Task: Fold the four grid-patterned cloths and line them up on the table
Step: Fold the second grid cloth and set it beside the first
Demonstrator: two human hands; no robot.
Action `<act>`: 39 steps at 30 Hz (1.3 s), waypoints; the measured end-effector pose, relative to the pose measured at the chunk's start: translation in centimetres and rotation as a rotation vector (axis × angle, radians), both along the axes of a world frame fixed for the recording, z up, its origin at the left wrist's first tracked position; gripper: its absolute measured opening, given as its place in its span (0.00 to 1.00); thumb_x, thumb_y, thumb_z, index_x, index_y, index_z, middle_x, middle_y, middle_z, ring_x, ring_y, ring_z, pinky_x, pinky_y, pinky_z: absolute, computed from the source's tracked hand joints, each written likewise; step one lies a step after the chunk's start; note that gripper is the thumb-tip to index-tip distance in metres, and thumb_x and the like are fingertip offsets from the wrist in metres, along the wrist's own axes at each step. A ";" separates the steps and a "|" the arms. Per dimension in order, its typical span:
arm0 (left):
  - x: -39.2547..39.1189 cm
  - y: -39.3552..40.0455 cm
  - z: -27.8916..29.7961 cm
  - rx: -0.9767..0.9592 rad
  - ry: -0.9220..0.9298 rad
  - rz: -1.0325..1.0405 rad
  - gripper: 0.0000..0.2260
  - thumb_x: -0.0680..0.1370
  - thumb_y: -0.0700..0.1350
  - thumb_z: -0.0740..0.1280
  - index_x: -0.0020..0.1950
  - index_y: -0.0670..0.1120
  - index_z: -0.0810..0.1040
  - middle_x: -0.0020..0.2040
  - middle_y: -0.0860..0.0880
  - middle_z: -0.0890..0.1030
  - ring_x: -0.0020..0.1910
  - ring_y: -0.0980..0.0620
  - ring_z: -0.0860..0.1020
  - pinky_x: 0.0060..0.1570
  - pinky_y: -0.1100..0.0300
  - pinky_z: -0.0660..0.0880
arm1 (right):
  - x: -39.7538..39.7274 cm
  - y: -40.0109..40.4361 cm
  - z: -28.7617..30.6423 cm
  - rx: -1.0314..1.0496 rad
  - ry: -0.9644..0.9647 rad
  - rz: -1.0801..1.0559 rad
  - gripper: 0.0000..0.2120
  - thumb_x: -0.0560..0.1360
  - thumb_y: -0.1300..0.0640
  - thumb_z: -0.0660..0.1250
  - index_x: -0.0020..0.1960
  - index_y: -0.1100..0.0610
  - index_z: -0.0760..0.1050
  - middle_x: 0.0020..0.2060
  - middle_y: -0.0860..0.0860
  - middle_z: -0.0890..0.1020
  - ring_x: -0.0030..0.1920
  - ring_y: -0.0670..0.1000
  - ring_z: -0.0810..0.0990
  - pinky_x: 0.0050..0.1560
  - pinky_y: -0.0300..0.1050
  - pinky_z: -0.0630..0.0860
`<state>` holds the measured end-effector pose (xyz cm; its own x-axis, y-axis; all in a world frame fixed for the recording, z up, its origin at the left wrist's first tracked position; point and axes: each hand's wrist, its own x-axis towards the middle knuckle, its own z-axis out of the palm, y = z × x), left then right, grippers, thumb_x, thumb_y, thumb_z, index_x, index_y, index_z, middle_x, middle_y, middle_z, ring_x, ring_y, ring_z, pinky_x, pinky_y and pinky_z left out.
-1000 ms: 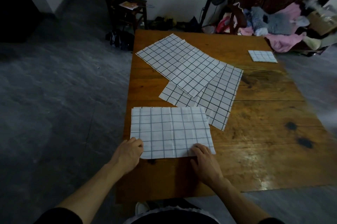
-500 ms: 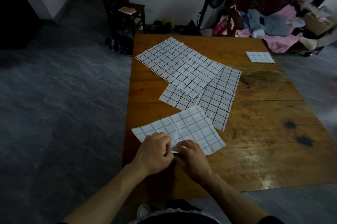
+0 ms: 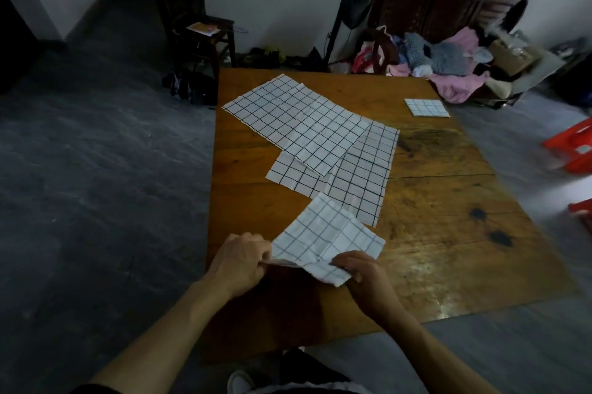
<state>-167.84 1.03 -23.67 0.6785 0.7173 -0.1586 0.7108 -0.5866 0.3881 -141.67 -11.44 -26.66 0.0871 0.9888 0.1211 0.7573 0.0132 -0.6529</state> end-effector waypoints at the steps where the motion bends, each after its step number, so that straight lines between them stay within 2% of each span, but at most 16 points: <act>1: 0.1 -0.4 -0.1 -0.020 -0.042 -0.016 0.08 0.76 0.47 0.69 0.45 0.58 0.70 0.46 0.59 0.74 0.47 0.59 0.72 0.53 0.59 0.71 | 0.2 -0.7 0.2 -0.018 0.025 -0.033 0.08 0.73 0.54 0.70 0.51 0.50 0.83 0.50 0.42 0.82 0.51 0.39 0.80 0.51 0.36 0.77; 3: 0.4 -1.2 -0.1 -0.078 -0.129 -0.049 0.08 0.76 0.46 0.69 0.45 0.58 0.72 0.43 0.58 0.76 0.44 0.61 0.74 0.47 0.62 0.74 | 0.8 -1.9 0.3 -0.067 0.060 -0.096 0.05 0.75 0.55 0.70 0.48 0.46 0.83 0.46 0.42 0.83 0.48 0.40 0.80 0.47 0.37 0.76; 5: 0.9 -2.1 0.0 -0.104 -0.203 -0.075 0.09 0.76 0.46 0.69 0.44 0.59 0.71 0.42 0.59 0.76 0.41 0.62 0.74 0.42 0.65 0.72 | 1.3 -3.2 0.5 -0.099 0.051 -0.171 0.09 0.76 0.57 0.71 0.44 0.42 0.81 0.41 0.40 0.83 0.44 0.39 0.80 0.41 0.34 0.74; 7: 1.3 -2.9 0.4 -0.120 -0.279 -0.076 0.08 0.77 0.48 0.69 0.44 0.59 0.72 0.42 0.59 0.75 0.41 0.63 0.74 0.41 0.66 0.71 | 1.6 -4.2 0.7 -0.098 0.068 -0.212 0.13 0.75 0.60 0.72 0.42 0.40 0.80 0.40 0.36 0.83 0.42 0.37 0.81 0.39 0.29 0.71; 10: 1.9 -3.5 1.5 -0.139 -0.379 -0.039 0.04 0.77 0.49 0.69 0.47 0.56 0.74 0.46 0.58 0.78 0.46 0.61 0.77 0.43 0.63 0.77 | 1.8 -4.8 1.7 -0.099 0.119 -0.235 0.15 0.75 0.62 0.71 0.41 0.40 0.79 0.39 0.32 0.82 0.41 0.36 0.81 0.37 0.27 0.70; 12: 2.5 -3.6 2.4 -0.128 -0.417 -0.004 0.04 0.77 0.48 0.70 0.48 0.54 0.75 0.49 0.57 0.79 0.49 0.60 0.78 0.44 0.61 0.79 | 2.2 -4.6 2.2 -0.091 0.165 -0.251 0.13 0.76 0.61 0.70 0.43 0.42 0.79 0.38 0.33 0.83 0.42 0.35 0.81 0.38 0.26 0.71; 17: 3.9 -4.0 5.0 -0.046 -0.449 0.072 0.05 0.76 0.47 0.71 0.47 0.53 0.76 0.48 0.56 0.80 0.49 0.59 0.80 0.42 0.59 0.81 | 4.3 -3.5 3.7 -0.035 0.189 -0.206 0.04 0.77 0.57 0.69 0.48 0.49 0.81 0.44 0.40 0.83 0.46 0.32 0.79 0.41 0.25 0.72; 20: 4.2 -4.8 7.3 -0.107 -0.520 0.144 0.06 0.74 0.45 0.73 0.47 0.51 0.77 0.47 0.55 0.80 0.48 0.58 0.81 0.42 0.57 0.82 | 6.0 -3.3 5.1 0.019 0.239 -0.129 0.05 0.77 0.60 0.68 0.49 0.52 0.81 0.45 0.42 0.83 0.48 0.39 0.81 0.44 0.31 0.77; 22: 4.6 -5.7 9.2 -0.179 -0.644 0.208 0.07 0.73 0.42 0.74 0.47 0.49 0.78 0.48 0.53 0.80 0.47 0.56 0.82 0.40 0.58 0.82 | 7.3 -3.4 6.3 0.029 0.287 -0.084 0.05 0.77 0.60 0.67 0.50 0.56 0.80 0.46 0.47 0.84 0.48 0.44 0.82 0.47 0.39 0.81; 24: 5.4 -7.1 11.4 -0.186 -0.766 0.278 0.08 0.71 0.39 0.75 0.47 0.46 0.78 0.47 0.49 0.80 0.45 0.54 0.82 0.38 0.60 0.81 | 8.6 -3.9 7.4 0.047 0.346 -0.038 0.05 0.78 0.60 0.66 0.50 0.58 0.80 0.47 0.49 0.84 0.49 0.45 0.82 0.48 0.43 0.82; 26: 6.2 -8.5 13.1 -0.187 -0.850 0.320 0.08 0.71 0.37 0.75 0.47 0.42 0.78 0.47 0.46 0.80 0.44 0.51 0.83 0.36 0.62 0.80 | 9.4 -4.4 8.4 0.073 0.411 0.001 0.05 0.78 0.61 0.65 0.50 0.58 0.80 0.47 0.50 0.84 0.50 0.46 0.83 0.48 0.43 0.82; 29: 7.3 -10.9 14.5 -0.183 -0.914 0.369 0.08 0.71 0.36 0.74 0.47 0.39 0.78 0.46 0.42 0.81 0.45 0.46 0.83 0.38 0.58 0.82 | 10.4 -5.3 9.8 0.117 0.483 0.065 0.05 0.78 0.61 0.65 0.49 0.58 0.80 0.46 0.52 0.84 0.48 0.48 0.84 0.46 0.46 0.83; 34: 7.9 -13.6 15.8 -0.072 -0.951 0.440 0.08 0.71 0.37 0.75 0.47 0.37 0.79 0.45 0.41 0.82 0.44 0.45 0.83 0.38 0.56 0.82 | 11.1 -6.3 11.6 0.170 0.503 0.148 0.13 0.75 0.50 0.65 0.46 0.59 0.80 0.43 0.55 0.83 0.45 0.54 0.83 0.44 0.51 0.82; 37: 8.0 -13.9 16.4 0.007 -0.945 0.464 0.07 0.71 0.37 0.75 0.46 0.39 0.79 0.44 0.43 0.82 0.44 0.46 0.82 0.40 0.54 0.82 | 11.1 -6.1 12.5 0.142 0.545 0.194 0.06 0.77 0.58 0.64 0.47 0.58 0.79 0.45 0.54 0.83 0.47 0.52 0.83 0.46 0.48 0.83; 39: 7.9 -13.6 16.4 0.024 -0.945 0.486 0.07 0.71 0.37 0.75 0.45 0.40 0.80 0.43 0.44 0.82 0.43 0.47 0.82 0.41 0.55 0.82 | 10.9 -5.7 12.7 0.127 0.553 0.200 0.05 0.78 0.61 0.64 0.49 0.58 0.79 0.46 0.53 0.84 0.49 0.49 0.84 0.47 0.45 0.82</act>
<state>-159.92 -12.53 -7.29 0.1586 0.9403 0.3012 0.2867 -0.3358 0.8972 -130.75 -17.13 -13.99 -0.0155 0.9733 0.2288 0.2808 0.2239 -0.9333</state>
